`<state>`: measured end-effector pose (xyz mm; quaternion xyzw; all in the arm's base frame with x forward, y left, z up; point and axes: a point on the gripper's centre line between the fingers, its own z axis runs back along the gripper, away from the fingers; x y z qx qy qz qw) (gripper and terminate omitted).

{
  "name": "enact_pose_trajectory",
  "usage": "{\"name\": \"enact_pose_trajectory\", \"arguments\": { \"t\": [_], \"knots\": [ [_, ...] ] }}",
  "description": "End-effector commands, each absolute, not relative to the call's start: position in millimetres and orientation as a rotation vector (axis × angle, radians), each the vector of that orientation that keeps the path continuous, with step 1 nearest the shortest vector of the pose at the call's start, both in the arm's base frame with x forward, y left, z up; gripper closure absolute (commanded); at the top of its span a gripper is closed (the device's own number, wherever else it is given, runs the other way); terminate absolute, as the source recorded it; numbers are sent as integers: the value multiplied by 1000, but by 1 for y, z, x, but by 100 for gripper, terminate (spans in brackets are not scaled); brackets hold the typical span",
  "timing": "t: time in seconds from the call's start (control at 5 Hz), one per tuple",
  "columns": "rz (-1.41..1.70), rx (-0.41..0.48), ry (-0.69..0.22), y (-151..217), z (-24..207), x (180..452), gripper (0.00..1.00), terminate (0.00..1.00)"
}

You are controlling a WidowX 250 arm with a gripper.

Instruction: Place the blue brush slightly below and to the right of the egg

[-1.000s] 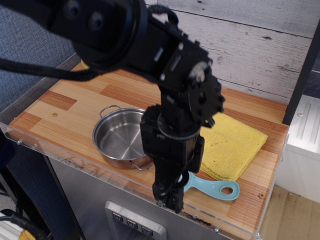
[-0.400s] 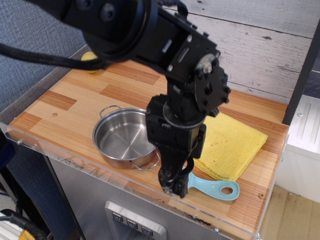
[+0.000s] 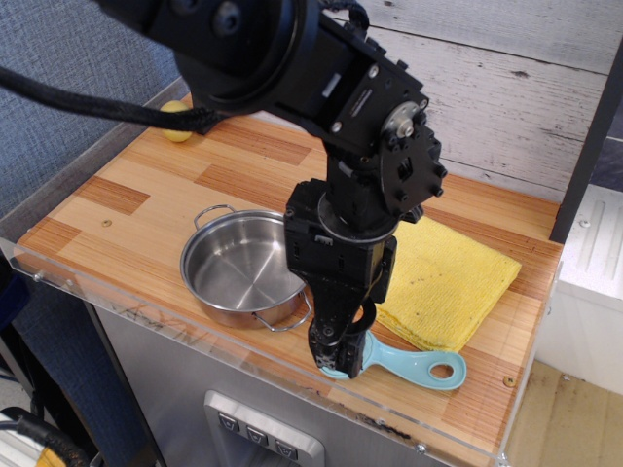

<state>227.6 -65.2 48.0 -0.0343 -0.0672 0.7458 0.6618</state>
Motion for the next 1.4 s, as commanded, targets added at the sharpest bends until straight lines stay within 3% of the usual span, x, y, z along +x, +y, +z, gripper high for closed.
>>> {"name": "enact_pose_trajectory", "arguments": {
  "t": [0.0,0.4,0.6,1.2],
  "knots": [
    [1658,-71,-163,-67,38,231,0,0],
    [1649,-32,-179,-69,25,233,0,0],
    [1638,-22,-183,-71,19,234,100,0],
    [1586,-35,-210,-73,28,237,100,0]
  ]
}}
